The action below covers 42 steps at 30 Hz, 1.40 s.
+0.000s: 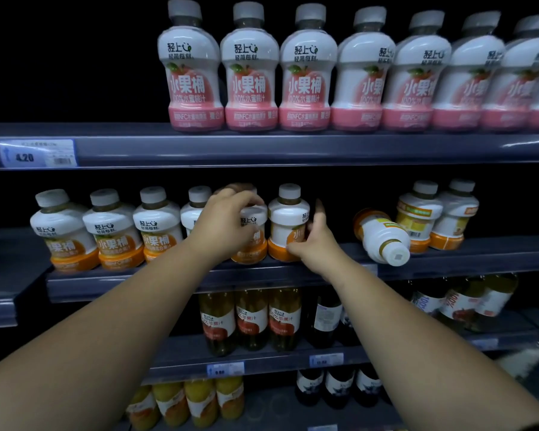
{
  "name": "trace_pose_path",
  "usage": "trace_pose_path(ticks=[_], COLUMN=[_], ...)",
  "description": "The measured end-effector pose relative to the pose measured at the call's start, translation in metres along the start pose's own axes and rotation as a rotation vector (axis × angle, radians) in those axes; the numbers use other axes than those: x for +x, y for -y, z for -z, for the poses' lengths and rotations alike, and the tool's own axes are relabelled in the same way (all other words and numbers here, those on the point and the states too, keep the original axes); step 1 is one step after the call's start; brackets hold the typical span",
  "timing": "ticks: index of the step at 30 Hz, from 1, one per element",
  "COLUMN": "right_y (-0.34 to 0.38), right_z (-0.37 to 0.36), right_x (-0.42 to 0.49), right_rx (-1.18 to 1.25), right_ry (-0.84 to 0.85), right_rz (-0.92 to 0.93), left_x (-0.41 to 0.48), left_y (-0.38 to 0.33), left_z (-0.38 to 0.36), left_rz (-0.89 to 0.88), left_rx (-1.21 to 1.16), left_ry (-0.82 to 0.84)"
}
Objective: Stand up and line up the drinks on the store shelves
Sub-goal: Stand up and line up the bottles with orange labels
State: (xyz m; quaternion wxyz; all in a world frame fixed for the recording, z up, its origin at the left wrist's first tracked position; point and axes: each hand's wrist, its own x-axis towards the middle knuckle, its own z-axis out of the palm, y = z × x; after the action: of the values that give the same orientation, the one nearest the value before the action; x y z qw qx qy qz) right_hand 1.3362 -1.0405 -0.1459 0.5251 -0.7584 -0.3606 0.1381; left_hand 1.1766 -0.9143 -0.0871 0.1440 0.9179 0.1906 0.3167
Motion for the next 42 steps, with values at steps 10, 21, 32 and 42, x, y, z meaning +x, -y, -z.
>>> trace_pose_path(ticks=[10, 21, 32, 42], right_y=[-0.024, 0.008, -0.053, -0.037], right_z=[0.012, 0.067, 0.167, 0.182], right_x=[0.02, -0.03, -0.062, -0.029], right_rx=[-0.014, 0.111, -0.695, -0.331], right_ry=[0.119, -0.103, -0.115, -0.109], right_rz=[0.122, 0.176, 0.284, 0.394], left_x=[0.003, 0.021, 0.0, 0.028], left_y=[-0.03, -0.056, -0.115, -0.144], left_z=[-0.027, -0.038, -0.121, -0.146], left_rz=[0.047, -0.321, -0.195, -0.041], left_rx=[0.178, 0.018, -0.251, -0.392], left_ry=[-0.164, -0.067, 0.204, 0.092])
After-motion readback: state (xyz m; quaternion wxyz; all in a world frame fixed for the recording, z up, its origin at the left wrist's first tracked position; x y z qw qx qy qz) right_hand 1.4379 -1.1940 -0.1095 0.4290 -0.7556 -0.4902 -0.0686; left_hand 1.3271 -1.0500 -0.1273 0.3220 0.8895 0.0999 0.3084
